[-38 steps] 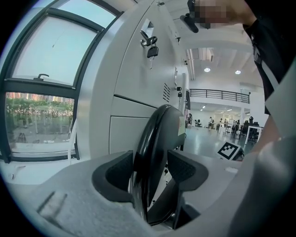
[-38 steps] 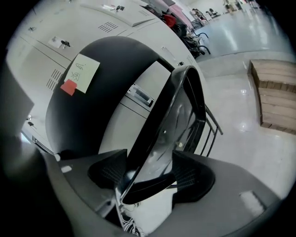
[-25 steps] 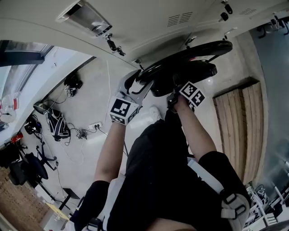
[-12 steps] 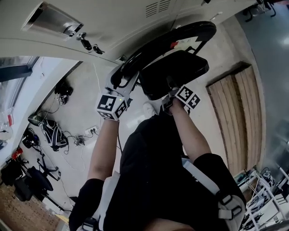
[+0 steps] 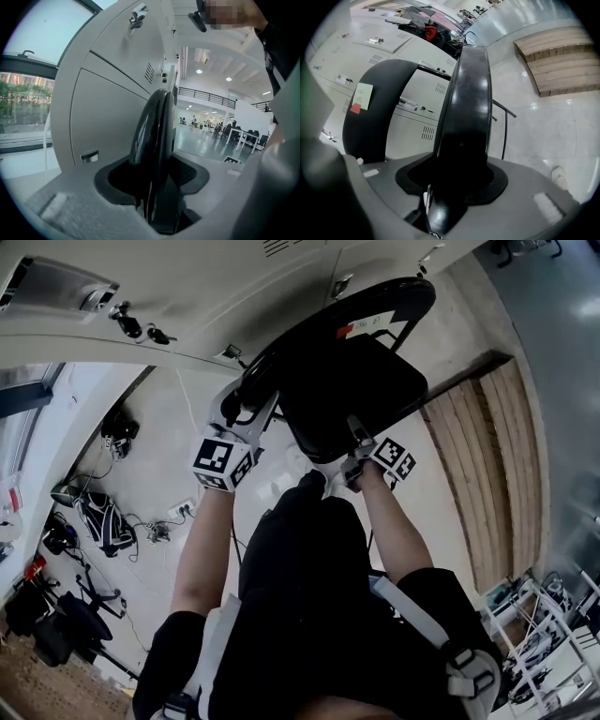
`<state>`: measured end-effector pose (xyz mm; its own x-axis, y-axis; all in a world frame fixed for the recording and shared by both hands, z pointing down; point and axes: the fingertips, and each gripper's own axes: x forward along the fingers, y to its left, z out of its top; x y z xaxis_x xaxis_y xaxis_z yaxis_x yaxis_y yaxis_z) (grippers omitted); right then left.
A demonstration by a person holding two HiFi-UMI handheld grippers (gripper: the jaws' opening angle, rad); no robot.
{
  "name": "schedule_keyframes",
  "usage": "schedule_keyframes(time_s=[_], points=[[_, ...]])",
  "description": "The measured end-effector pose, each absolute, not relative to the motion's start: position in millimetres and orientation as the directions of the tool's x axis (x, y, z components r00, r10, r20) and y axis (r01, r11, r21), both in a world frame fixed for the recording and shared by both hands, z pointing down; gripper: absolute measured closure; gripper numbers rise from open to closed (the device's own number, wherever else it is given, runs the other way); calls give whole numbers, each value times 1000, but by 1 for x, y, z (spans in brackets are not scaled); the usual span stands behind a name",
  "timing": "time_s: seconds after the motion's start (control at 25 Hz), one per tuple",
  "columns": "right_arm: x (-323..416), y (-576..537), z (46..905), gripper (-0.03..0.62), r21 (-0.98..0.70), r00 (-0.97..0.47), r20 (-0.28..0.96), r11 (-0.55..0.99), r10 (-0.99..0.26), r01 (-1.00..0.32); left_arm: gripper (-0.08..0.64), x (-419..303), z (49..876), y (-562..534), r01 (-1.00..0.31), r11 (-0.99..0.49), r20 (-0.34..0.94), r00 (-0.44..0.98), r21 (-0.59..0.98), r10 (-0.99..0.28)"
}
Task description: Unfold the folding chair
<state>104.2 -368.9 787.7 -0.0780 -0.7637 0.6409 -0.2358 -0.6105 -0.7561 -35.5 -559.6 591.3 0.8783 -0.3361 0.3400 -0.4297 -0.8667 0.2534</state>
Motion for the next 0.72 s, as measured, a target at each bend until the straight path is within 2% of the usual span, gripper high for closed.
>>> schedule_keyframes(time_s=[0.2, 0.72], points=[[106, -339, 798, 402, -780, -46, 612, -593, -790, -199, 388, -22, 597, -524, -365, -901, 328, 902, 236, -280], [115, -259, 842, 403, -843, -66, 534, -524, -843, -121, 390, -13, 615, -451, -249, -926, 285, 944, 285, -167]])
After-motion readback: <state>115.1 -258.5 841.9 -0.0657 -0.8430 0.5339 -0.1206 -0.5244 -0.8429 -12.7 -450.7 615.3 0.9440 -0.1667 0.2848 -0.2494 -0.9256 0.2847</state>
